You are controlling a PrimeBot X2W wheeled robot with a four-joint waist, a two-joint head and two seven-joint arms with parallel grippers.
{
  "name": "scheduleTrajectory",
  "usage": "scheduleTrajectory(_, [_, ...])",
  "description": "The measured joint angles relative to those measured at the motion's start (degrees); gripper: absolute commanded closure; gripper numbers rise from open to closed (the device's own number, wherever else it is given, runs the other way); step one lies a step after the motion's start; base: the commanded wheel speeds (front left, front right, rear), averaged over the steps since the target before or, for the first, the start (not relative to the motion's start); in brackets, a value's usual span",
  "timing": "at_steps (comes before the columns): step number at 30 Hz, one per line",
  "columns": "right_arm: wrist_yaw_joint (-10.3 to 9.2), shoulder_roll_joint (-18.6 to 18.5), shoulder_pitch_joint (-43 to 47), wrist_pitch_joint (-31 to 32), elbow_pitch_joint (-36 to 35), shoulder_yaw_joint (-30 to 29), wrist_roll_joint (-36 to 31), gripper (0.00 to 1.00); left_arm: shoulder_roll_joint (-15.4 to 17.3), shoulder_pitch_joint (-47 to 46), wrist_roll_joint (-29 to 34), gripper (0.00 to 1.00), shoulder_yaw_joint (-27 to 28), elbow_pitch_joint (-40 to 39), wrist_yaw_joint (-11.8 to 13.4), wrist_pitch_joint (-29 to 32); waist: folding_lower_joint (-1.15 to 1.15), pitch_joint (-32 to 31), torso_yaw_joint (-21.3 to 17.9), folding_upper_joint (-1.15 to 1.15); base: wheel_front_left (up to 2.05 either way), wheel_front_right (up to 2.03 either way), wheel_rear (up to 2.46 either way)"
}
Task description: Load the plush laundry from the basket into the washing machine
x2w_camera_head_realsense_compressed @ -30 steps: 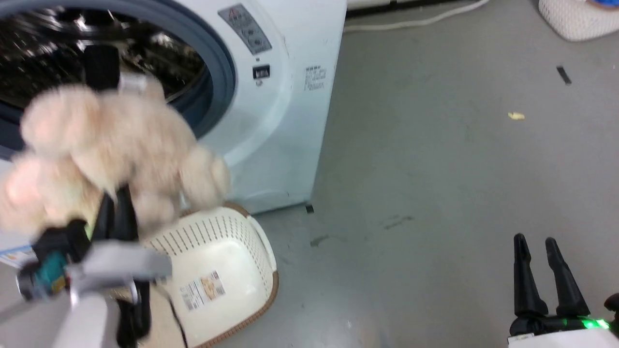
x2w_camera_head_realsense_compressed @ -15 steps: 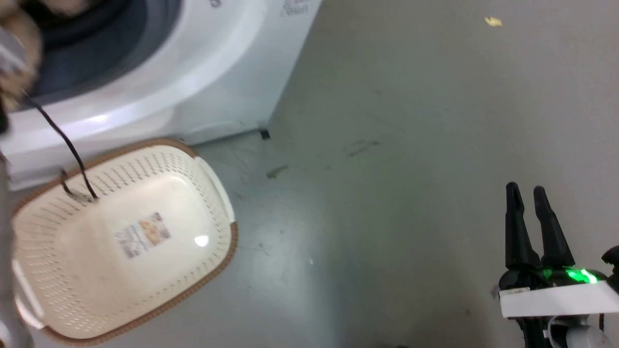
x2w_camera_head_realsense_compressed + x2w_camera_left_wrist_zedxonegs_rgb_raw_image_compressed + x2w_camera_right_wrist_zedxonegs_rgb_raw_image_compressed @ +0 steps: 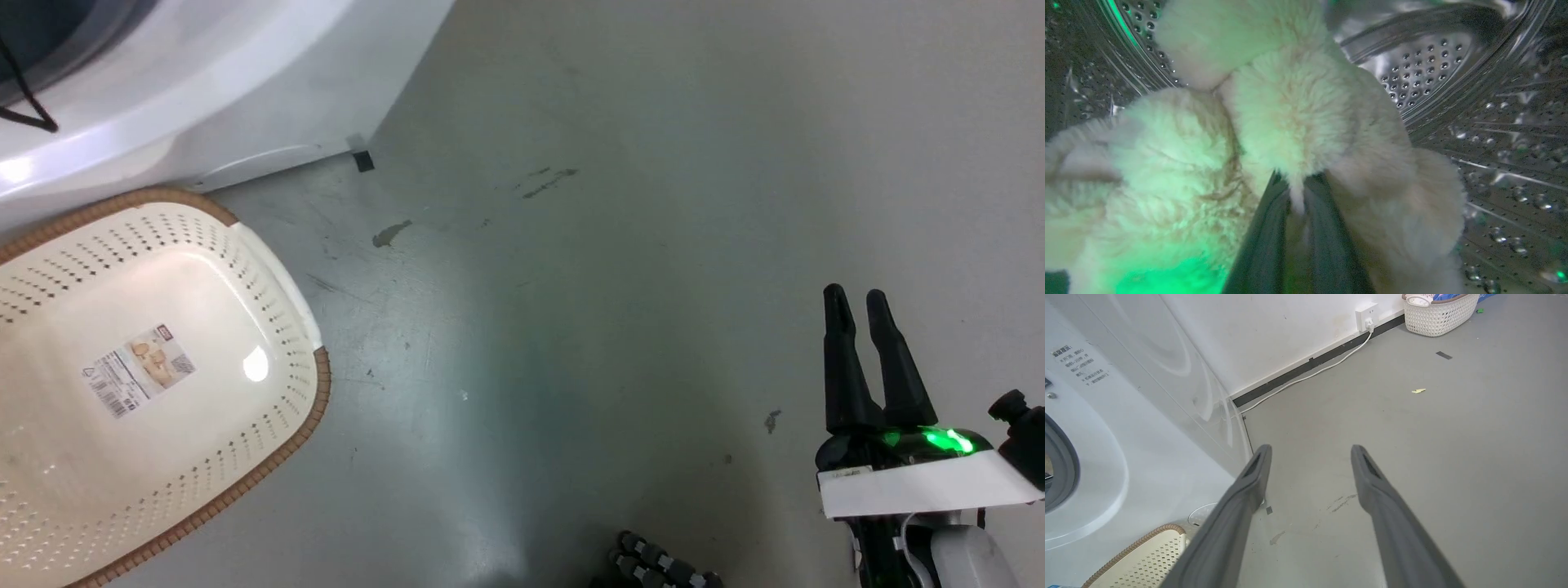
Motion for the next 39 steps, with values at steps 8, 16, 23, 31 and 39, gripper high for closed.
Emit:
scheduleTrajectory(8, [0.0,0.1,-0.1,0.0,-0.1,0.3,0.5,0.0,1.7,-1.6,1.0,1.0,-0.5,5.7,0.6,-1.3,0.0,1.6,0.0,0.0,0.0,0.0,0.0])
scheduleTrajectory(16, [0.0,0.1,-0.8,0.0,0.0,-0.4,0.4,0.0,1.8,-1.1,-0.2,0.0,-0.2,7.7,0.4,-6.0,-0.01,0.4,0.5,0.0,0.0,0.0,0.0])
scheduleTrajectory(23, [0.01,-1.5,0.0,0.0,-0.4,-3.3,-2.8,0.0,-0.1,8.7,-5.5,0.0,1.9,9.8,-5.8,-15.2,-0.01,-6.4,3.3,0.0,0.0,0.0,0.0])
scheduleTrajectory(31, [0.0,-2.9,4.5,0.0,-0.3,-3.3,-5.8,0.0,-1.1,25.5,-9.8,0.0,2.7,8.7,-13.5,-20.0,-0.03,-15.4,7.3,0.0,0.0,0.0,0.0])
scheduleTrajectory(39, [0.0,-4.2,9.5,0.0,-0.6,1.2,-6.9,0.0,-3.9,46.3,-12.2,0.0,3.5,-1.6,-15.3,-21.7,-0.03,-23.3,13.3,0.0,0.0,0.0,0.0])
